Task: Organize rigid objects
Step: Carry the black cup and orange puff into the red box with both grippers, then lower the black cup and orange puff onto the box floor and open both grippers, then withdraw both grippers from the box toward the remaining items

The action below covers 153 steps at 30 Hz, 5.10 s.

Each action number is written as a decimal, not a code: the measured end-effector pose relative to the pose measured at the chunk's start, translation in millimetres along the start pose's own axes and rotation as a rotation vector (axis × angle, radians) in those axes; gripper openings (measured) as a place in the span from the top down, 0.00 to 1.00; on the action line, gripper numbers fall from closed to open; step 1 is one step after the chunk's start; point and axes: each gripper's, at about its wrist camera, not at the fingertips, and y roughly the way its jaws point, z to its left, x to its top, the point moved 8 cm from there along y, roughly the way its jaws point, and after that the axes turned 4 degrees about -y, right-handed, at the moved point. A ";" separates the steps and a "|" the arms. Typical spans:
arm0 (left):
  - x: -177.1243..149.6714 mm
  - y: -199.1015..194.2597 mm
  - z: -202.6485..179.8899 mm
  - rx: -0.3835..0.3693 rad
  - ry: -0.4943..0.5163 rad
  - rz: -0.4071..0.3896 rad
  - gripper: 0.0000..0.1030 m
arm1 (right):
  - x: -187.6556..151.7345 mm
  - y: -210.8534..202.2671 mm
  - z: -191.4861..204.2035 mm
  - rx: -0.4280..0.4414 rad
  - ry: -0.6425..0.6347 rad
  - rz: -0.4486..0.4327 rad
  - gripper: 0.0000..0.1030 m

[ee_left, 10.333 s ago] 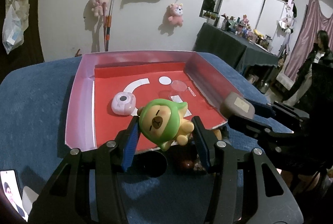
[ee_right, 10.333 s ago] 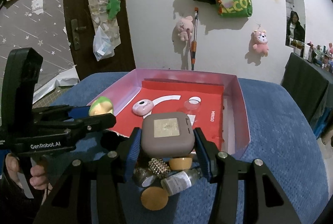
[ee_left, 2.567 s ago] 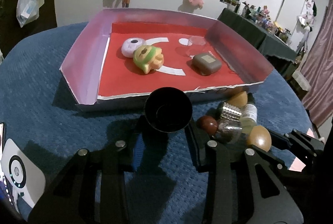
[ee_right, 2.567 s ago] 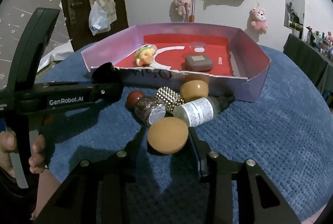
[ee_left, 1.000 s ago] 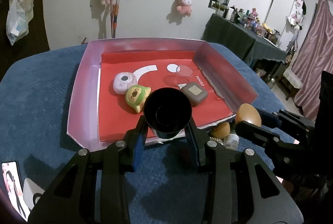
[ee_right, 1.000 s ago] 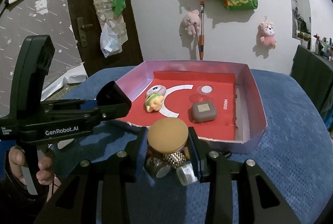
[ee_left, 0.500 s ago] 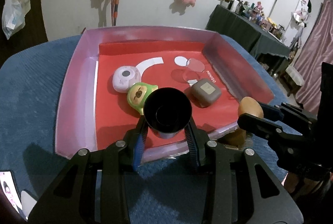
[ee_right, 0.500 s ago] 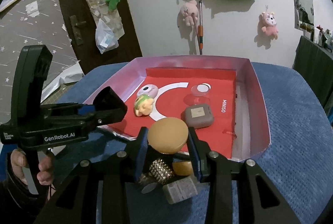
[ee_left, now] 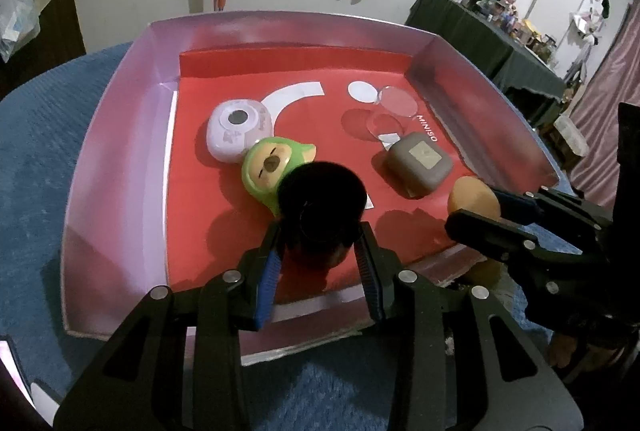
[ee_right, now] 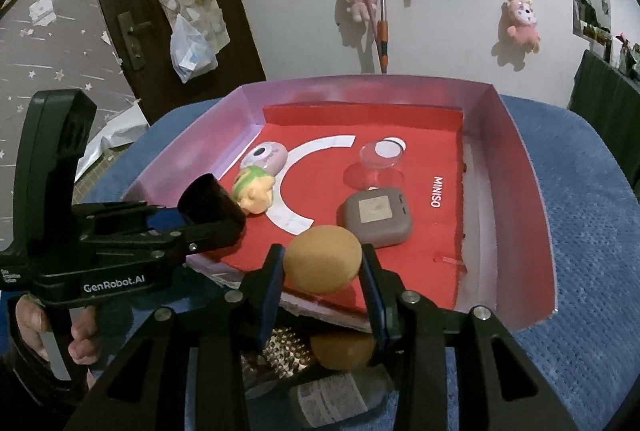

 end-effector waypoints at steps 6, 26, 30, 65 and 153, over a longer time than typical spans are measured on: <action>2.5 9.4 4.9 0.008 -0.012 0.010 0.67 | -0.3 11.2 -2.7 -0.002 0.005 0.024 0.61; 17.0 19.3 17.0 0.019 -0.060 -0.011 0.67 | 4.3 30.3 -13.0 -0.070 -0.013 0.048 0.61; 17.3 19.5 17.2 0.025 -0.055 -0.013 0.67 | -1.8 33.3 -9.8 -0.069 -0.028 0.077 0.61; 17.7 20.5 13.9 0.057 -0.040 -0.014 0.66 | 4.7 47.0 -32.0 -0.144 0.012 0.077 0.61; -54.5 -81.2 -15.4 0.071 -0.013 -0.193 0.00 | -35.9 -102.6 35.4 -0.016 0.018 -0.238 0.00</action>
